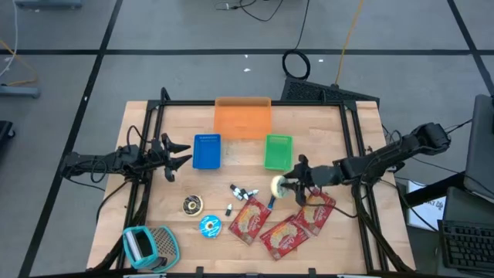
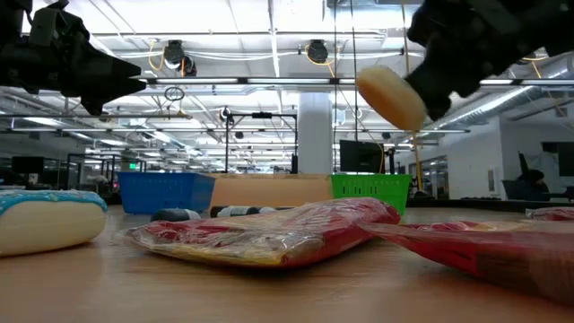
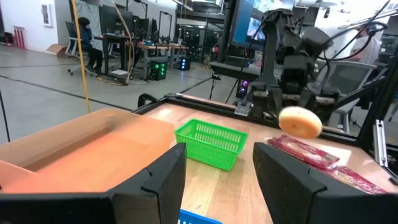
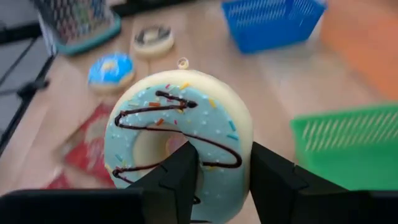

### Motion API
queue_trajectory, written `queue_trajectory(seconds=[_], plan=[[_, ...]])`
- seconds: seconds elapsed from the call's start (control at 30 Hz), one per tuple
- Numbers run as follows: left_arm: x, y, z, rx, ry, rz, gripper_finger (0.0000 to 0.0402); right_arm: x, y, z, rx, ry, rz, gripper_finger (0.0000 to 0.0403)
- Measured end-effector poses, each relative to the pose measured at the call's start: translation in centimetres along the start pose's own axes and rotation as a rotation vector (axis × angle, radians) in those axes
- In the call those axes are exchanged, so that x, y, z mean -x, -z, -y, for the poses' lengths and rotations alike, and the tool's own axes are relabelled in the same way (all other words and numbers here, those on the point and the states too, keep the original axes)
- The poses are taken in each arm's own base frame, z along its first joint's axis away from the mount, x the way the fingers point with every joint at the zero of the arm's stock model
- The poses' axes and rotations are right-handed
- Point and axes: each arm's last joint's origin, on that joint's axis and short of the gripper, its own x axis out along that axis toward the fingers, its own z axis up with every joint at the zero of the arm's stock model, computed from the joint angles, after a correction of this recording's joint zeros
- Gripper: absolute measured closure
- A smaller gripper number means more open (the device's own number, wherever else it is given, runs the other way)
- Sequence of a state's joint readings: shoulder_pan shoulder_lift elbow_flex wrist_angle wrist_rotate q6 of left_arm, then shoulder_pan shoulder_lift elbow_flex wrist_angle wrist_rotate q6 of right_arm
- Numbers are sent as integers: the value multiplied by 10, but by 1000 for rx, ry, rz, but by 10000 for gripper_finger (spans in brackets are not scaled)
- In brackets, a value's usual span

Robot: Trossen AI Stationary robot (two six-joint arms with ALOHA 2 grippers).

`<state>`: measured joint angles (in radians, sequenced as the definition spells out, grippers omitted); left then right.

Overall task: Pick & Place Food Item
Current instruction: Put the light blue doughnut into the green bin

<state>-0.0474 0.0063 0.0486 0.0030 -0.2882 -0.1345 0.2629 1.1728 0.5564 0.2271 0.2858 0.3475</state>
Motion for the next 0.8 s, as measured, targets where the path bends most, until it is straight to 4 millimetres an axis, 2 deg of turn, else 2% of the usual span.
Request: queue_trajectory(seconds=[0.2, 0.43, 0.57, 0.8], plan=[[0, 0, 0, 0, -1, 0, 215, -5, -18, 24, 7, 88, 118, 282], [0, 0, 0, 0, 0, 0, 215, -9, -27, 63, -36, 335, 159, 282], [0, 0, 0, 0, 0, 0, 215, -16, -24, 81, -62, 400, 127, 282], [0, 0, 0, 0, 0, 0, 215, -35, -5, 102, -120, 395, -9, 282]])
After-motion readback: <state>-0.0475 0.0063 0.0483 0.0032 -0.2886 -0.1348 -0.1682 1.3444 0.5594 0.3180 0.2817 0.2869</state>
